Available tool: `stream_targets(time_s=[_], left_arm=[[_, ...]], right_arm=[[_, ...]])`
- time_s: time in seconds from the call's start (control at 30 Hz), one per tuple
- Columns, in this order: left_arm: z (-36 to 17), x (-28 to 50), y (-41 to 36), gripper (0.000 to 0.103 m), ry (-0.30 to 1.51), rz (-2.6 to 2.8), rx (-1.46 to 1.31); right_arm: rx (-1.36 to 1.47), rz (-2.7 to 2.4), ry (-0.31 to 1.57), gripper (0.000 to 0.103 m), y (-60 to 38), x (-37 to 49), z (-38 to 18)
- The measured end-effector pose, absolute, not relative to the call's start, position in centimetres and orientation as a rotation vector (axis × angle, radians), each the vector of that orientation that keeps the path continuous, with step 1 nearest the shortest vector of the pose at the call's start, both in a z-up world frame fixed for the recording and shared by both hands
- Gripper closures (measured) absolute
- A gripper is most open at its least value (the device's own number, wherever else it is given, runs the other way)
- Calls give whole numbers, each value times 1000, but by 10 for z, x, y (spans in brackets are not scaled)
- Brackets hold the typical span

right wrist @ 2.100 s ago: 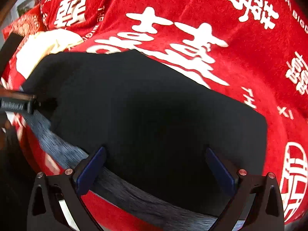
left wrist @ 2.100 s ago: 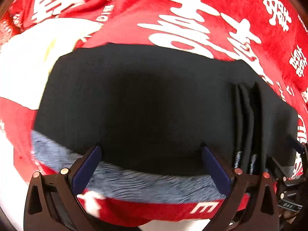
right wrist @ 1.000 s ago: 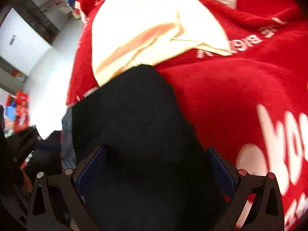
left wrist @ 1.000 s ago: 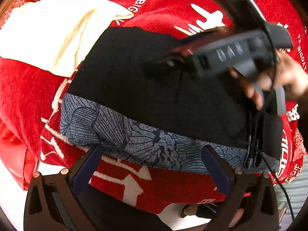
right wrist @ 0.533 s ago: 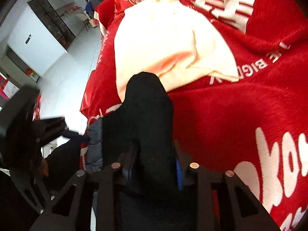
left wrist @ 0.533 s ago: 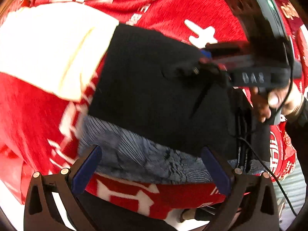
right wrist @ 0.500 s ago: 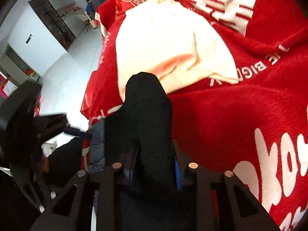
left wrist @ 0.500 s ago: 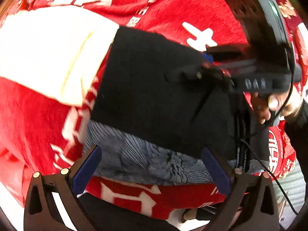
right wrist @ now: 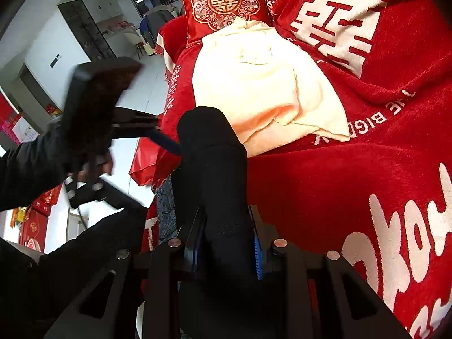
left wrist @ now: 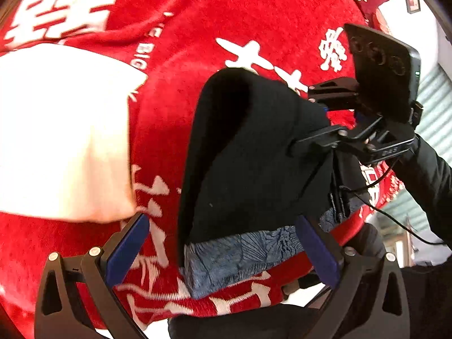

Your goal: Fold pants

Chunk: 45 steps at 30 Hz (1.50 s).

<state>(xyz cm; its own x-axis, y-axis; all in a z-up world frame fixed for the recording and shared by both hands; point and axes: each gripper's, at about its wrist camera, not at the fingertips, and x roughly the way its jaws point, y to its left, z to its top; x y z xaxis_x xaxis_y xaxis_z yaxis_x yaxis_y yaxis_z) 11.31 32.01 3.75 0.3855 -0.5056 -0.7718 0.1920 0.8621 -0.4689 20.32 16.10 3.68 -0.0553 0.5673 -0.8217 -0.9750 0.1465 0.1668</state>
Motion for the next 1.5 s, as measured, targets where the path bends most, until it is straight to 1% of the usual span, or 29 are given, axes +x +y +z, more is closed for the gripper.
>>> stream_targets(time_s=[0.07,0.2,0.3,0.33,0.37,0.4,0.43,0.47,0.5,0.53,0.57,0.6,0.67,0.73,0.8,0.87,0.97,1.0,1.03,1.07,1.17,1.3,1.37,1.43,1.5], left_arm=[[38,120,316,0,1069,-495,-320],[35,132,307,0,1057,-628,-396],[31,130,275,1,1084,-677,-325],[29,125,267,7,1084,-664,-297],[28,124,263,21,1090,-646,-284],[27,123,261,30,1107,-603,-270],[27,123,263,50,1115,-562,-269],[26,123,268,60,1125,-541,-296],[26,123,274,65,1140,-527,-345],[26,122,278,71,1154,-505,-372],[26,122,279,75,1165,-493,-379],[27,121,276,75,1180,-472,-366],[32,121,267,75,1184,-434,-313],[33,122,261,75,1192,-403,-302],[29,127,262,75,1204,-387,-306],[30,129,260,76,1225,-375,-306],[42,128,260,78,1239,-368,-324],[51,127,254,78,1235,-364,-324],[55,125,252,79,1234,-364,-320],[62,124,248,79,1231,-361,-308],[81,123,230,79,1219,-350,-247],[107,123,205,80,1187,-363,-212],[118,124,192,80,1179,-366,-196],[129,123,176,80,1176,-362,-171],[138,122,162,80,1171,-363,-144]], right_arm=[[-566,1383,926,74,158,202,39],[-574,1403,922,74,156,198,43],[-576,1405,925,74,155,197,44],[-573,1404,930,74,155,198,44],[-571,1400,935,74,155,200,43],[-572,1391,941,73,156,201,41],[-575,1374,948,71,157,202,40],[-565,1348,961,68,157,205,38],[-548,1333,973,57,158,207,38],[-523,1308,969,43,156,210,41],[-494,1291,955,37,154,211,47],[-455,1275,932,34,148,212,55],[-428,1222,892,34,137,209,66],[-490,1149,863,34,129,196,67],[-544,1083,864,34,119,179,54],[-575,977,935,34,111,168,25],[-508,925,1126,33,96,149,-23],[-504,922,1101,25,89,133,-30],[-519,951,1075,21,83,116,-32],[-518,986,1088,21,79,104,-34],[-466,1007,1072,21,57,79,-30],[-251,880,1038,21,18,90,-26],[-261,914,1092,21,20,89,-37],[-324,913,1056,21,19,77,-31],[-250,942,994,21,5,71,-9]])
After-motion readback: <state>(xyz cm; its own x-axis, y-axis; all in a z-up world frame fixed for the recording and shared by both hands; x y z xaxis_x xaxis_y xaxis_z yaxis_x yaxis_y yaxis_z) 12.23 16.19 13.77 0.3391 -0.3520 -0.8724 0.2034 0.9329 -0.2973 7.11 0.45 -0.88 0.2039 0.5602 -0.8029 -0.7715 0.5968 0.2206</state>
